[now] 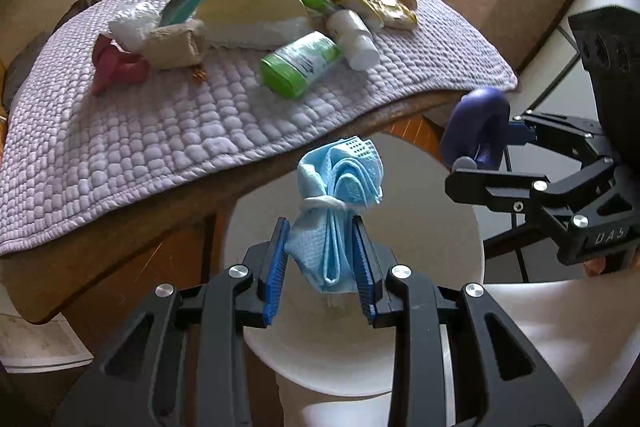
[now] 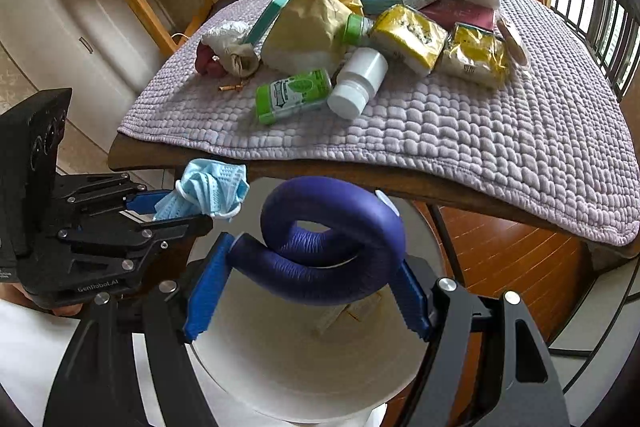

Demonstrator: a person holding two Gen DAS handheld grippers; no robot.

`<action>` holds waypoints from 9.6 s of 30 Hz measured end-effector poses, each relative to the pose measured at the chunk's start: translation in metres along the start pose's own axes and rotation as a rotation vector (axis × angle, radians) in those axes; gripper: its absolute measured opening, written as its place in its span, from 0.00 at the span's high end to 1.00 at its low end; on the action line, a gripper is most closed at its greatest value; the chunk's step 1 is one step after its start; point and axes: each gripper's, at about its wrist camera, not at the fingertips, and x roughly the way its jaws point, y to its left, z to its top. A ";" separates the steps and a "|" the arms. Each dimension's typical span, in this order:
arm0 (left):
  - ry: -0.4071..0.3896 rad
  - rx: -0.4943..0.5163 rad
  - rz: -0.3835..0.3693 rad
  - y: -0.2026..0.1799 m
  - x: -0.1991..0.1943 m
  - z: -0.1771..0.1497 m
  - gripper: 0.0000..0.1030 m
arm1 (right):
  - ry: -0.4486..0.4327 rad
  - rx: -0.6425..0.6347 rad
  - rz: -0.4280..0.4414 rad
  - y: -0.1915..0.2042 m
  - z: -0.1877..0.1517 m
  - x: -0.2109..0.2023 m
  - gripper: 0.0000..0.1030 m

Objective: Collect trash
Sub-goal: 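Lower the blue mask and purple ring into the white bin, then open both tools to drop the mask and purple ring into the bin, then grasp the white plastic bag with the left tool while the right tool grasps the clear bag with mesh sponge, then carry the white bag and clear sponge bag off the bed over the white bin, then lower the white bag and clear sponge bag down into the white bin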

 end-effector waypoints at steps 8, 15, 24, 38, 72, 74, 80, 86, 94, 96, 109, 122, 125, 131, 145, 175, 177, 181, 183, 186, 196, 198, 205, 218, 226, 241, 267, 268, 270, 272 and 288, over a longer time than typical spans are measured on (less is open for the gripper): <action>0.032 0.018 0.007 -0.004 0.010 -0.004 0.68 | 0.023 0.001 0.003 0.000 -0.001 0.008 0.30; 0.055 0.026 0.017 -0.007 0.020 -0.006 0.68 | 0.038 0.003 0.002 -0.002 -0.001 0.014 0.30; 0.084 0.035 0.026 -0.011 0.036 -0.008 0.68 | 0.059 0.012 0.002 -0.006 -0.002 0.025 0.30; 0.125 0.025 0.045 -0.014 0.065 -0.005 0.68 | 0.100 0.007 -0.007 -0.005 -0.005 0.049 0.30; 0.175 0.053 0.099 -0.031 0.128 -0.011 0.68 | 0.153 0.032 -0.008 -0.012 -0.016 0.080 0.30; 0.176 0.052 0.098 -0.030 0.126 -0.010 0.68 | 0.155 0.033 -0.007 -0.013 -0.016 0.081 0.30; 0.182 0.058 0.100 -0.031 0.128 -0.012 0.68 | 0.162 0.032 -0.009 -0.016 -0.017 0.082 0.30; 0.182 0.066 0.105 -0.033 0.127 -0.011 0.66 | 0.167 0.041 -0.012 -0.019 -0.018 0.083 0.29; 0.170 0.077 0.111 -0.033 0.122 -0.010 0.45 | 0.156 0.066 -0.021 -0.026 -0.018 0.083 0.19; 0.170 0.081 0.117 -0.031 0.121 -0.010 0.44 | 0.152 0.065 -0.027 -0.028 -0.017 0.082 0.17; 0.030 0.083 0.041 -0.022 0.060 0.000 0.16 | -0.017 -0.045 -0.126 -0.013 0.002 0.022 0.07; -0.295 -0.056 0.227 0.037 -0.026 0.059 0.01 | -0.306 0.053 -0.263 -0.054 0.076 -0.041 0.04; -0.310 -0.101 0.294 0.055 -0.030 0.068 0.01 | -0.306 0.086 -0.279 -0.066 0.093 -0.034 0.04; -0.288 -0.120 0.319 0.085 -0.017 0.093 0.01 | -0.272 0.151 -0.288 -0.103 0.117 -0.016 0.04; -0.213 -0.134 0.191 0.112 0.017 0.133 0.17 | -0.213 0.217 -0.258 -0.142 0.142 0.020 0.04; -0.160 -0.085 0.153 0.120 0.031 0.142 0.62 | -0.175 0.226 -0.197 -0.174 0.165 0.039 0.71; -0.163 -0.094 0.152 0.120 0.030 0.142 0.62 | -0.179 0.201 -0.203 -0.168 0.166 0.038 0.72; -0.168 -0.107 0.149 0.122 0.028 0.141 0.63 | -0.184 0.176 -0.200 -0.161 0.166 0.033 0.72; -0.170 -0.109 0.150 0.121 0.027 0.140 0.63 | -0.192 0.172 -0.193 -0.158 0.164 0.030 0.72; -0.177 -0.114 0.147 0.121 0.023 0.139 0.64 | -0.205 0.169 -0.185 -0.153 0.164 0.024 0.72; -0.219 -0.150 0.138 0.124 0.008 0.138 0.69 | -0.246 0.104 -0.174 -0.124 0.160 0.004 0.72; -0.229 -0.153 0.145 0.123 0.004 0.137 0.69 | -0.252 0.090 -0.171 -0.118 0.159 0.001 0.72; -0.273 -0.161 0.163 0.115 -0.015 0.135 0.68 | -0.257 0.030 -0.145 -0.094 0.151 -0.011 0.72; -0.291 -0.145 0.129 0.089 -0.030 0.125 0.68 | -0.226 -0.017 -0.067 -0.058 0.129 -0.015 0.72; -0.282 -0.139 0.099 0.071 -0.033 0.110 0.68 | -0.216 -0.031 -0.036 -0.041 0.113 -0.020 0.72; -0.238 -0.114 0.043 0.039 -0.032 0.077 0.68 | -0.185 -0.065 0.015 -0.015 0.085 -0.028 0.72; -0.130 -0.052 -0.021 0.003 -0.022 0.036 0.68 | -0.090 -0.074 0.054 0.005 0.030 -0.028 0.72; -0.126 -0.049 -0.024 0.001 -0.021 0.034 0.68 | -0.084 -0.073 0.056 0.006 0.028 -0.027 0.72; -0.117 -0.044 -0.026 -0.001 -0.020 0.032 0.68 | -0.074 -0.071 0.058 0.007 0.023 -0.026 0.72; -0.106 -0.035 -0.031 -0.003 -0.018 0.030 0.68 | -0.061 -0.070 0.062 0.007 0.020 -0.024 0.72; -0.031 -0.010 -0.036 -0.017 0.002 0.015 0.68 | 0.010 -0.059 0.072 0.012 0.005 -0.001 0.72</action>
